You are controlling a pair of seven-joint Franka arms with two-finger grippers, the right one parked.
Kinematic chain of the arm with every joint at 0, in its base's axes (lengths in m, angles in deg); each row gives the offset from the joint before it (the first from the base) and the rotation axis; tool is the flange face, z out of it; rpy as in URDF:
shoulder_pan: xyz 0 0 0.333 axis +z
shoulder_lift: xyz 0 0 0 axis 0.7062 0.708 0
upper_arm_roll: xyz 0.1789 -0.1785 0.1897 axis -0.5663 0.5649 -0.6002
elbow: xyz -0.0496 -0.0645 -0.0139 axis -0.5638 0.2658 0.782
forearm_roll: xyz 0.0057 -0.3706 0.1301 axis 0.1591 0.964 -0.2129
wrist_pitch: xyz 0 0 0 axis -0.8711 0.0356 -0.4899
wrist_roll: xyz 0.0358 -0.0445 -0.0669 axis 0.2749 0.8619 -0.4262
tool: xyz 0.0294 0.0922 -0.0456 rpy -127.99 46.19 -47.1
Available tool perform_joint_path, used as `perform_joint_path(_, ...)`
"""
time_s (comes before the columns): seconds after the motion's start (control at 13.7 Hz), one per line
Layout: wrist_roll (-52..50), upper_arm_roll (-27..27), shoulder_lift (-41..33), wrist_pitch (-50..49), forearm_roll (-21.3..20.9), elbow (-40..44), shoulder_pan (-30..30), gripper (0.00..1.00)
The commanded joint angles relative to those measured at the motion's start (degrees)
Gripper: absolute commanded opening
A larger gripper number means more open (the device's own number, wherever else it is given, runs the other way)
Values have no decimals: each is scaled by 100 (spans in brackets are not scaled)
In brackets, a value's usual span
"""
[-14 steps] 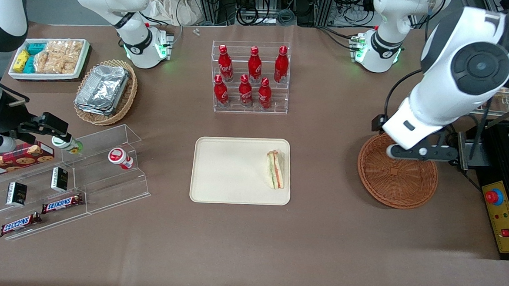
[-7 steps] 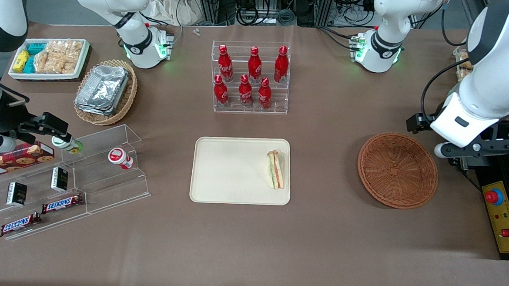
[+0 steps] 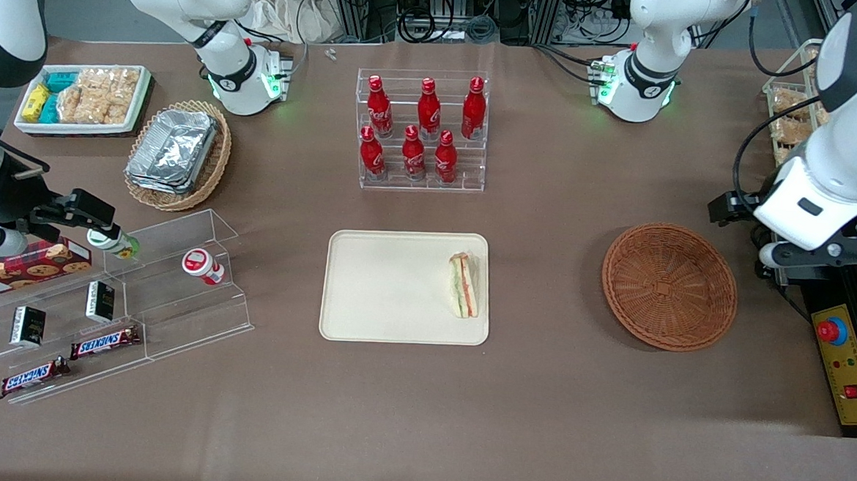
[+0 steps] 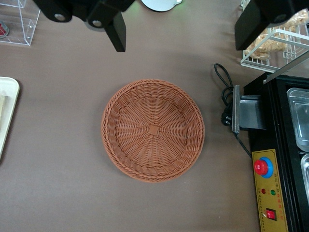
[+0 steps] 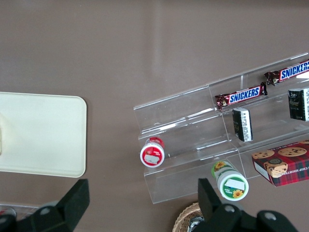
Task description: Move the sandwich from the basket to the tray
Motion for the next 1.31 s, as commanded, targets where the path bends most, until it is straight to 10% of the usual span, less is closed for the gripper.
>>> perform_joint_path(0.0,137,35,-137,-106,46,-19,182,100)
perform_joint_path(0.58,524,-2055,-296,69,406,-133,-1434,100)
perform_joint_path(1.24,822,-2170,-129,236,792,-54,-1374,100)
